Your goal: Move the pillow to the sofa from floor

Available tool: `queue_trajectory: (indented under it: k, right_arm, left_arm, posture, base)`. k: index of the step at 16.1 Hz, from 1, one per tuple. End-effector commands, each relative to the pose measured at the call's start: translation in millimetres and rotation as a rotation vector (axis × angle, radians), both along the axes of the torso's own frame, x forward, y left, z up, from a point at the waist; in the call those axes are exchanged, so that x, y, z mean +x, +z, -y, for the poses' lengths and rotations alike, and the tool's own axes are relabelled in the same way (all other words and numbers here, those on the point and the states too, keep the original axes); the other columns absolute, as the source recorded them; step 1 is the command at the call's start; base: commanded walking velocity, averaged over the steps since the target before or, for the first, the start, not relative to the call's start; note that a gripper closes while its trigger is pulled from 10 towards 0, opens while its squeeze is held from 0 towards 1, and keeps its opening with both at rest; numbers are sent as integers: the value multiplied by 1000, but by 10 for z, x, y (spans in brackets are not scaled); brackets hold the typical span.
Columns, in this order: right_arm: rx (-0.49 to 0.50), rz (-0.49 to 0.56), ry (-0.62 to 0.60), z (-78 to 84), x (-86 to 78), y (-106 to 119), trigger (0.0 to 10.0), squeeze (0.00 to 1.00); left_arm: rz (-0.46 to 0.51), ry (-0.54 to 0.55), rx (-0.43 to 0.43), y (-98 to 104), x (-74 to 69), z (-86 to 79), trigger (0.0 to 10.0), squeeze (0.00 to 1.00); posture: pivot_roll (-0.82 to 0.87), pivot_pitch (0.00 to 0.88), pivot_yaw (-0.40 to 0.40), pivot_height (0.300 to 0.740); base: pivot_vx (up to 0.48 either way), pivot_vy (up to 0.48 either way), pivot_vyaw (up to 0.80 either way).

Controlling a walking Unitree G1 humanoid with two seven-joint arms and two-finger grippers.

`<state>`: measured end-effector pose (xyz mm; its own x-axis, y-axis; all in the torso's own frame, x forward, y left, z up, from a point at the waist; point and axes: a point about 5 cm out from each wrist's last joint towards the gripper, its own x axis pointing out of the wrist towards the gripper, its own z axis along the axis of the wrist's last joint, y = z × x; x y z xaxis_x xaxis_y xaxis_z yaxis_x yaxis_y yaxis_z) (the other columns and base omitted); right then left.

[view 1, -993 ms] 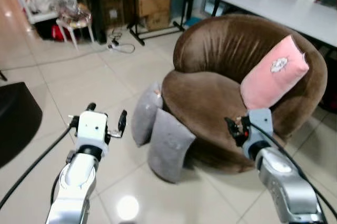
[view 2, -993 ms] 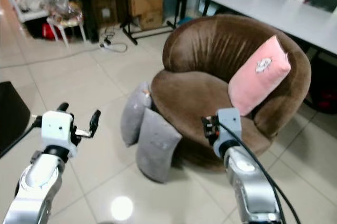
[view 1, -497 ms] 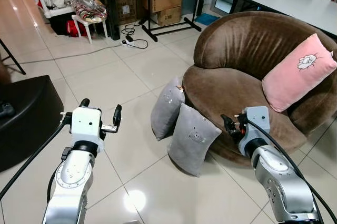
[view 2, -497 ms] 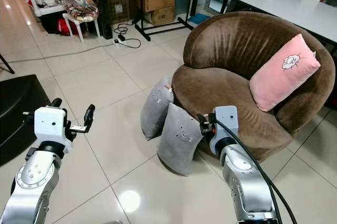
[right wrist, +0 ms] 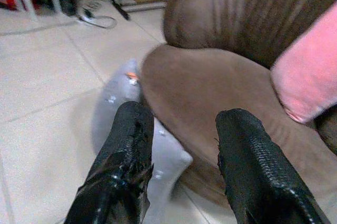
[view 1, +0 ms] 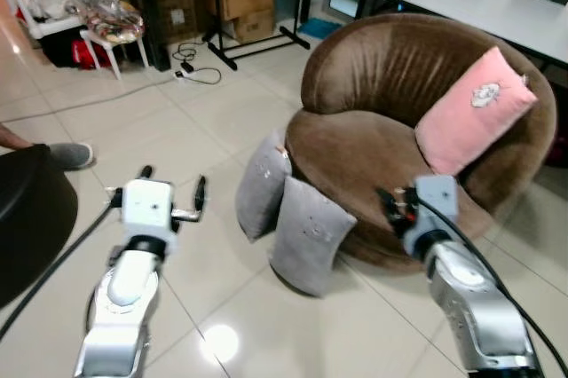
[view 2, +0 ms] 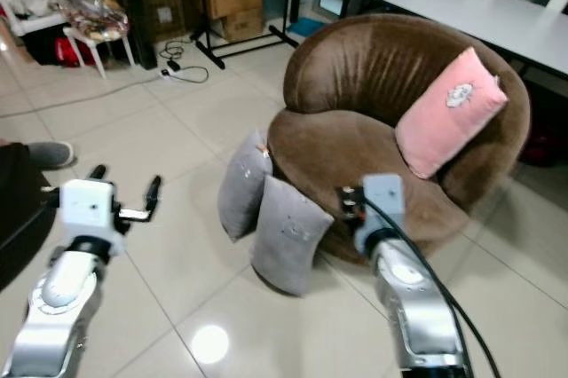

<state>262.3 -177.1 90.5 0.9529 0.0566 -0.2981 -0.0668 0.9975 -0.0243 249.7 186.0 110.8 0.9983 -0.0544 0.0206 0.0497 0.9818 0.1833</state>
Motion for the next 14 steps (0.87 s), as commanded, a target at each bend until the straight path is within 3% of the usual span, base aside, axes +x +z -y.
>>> queue_trajectory:
  k: [1, 4, 11, 14]
  right_arm:
    - [5, 0, 0, -4, -11, -14, 10000, 0]
    - [15, -13, 4, -4, -54, -73, 10000, 0]
    - [44, -33, 18, -135, 9, -148, 10000, 0]
    - [45, -28, 0, -107, -10, -143, 10000, 0]
  left_arm:
    - [-9, 2, 11, -16, -10, -41, 10000, 0]
    - [-9, -1, 8, -9, -24, -74, 10000, 0]
    - [-33, 20, 42, -31, -129, -212, 10000, 0]
    - [-40, -2, 40, -40, -91, -184, 10000, 0]
  posture:
    - [-57, 0, -37, 740]
    - [-28, 0, -53, 740]
    - [3, 0, -65, 740]
    - [-15, 0, -48, 740]
  base:
    - [368, 0, 0]
    - [384, 0, 0]
    - [390, 0, 0]
    - [391, 0, -692]
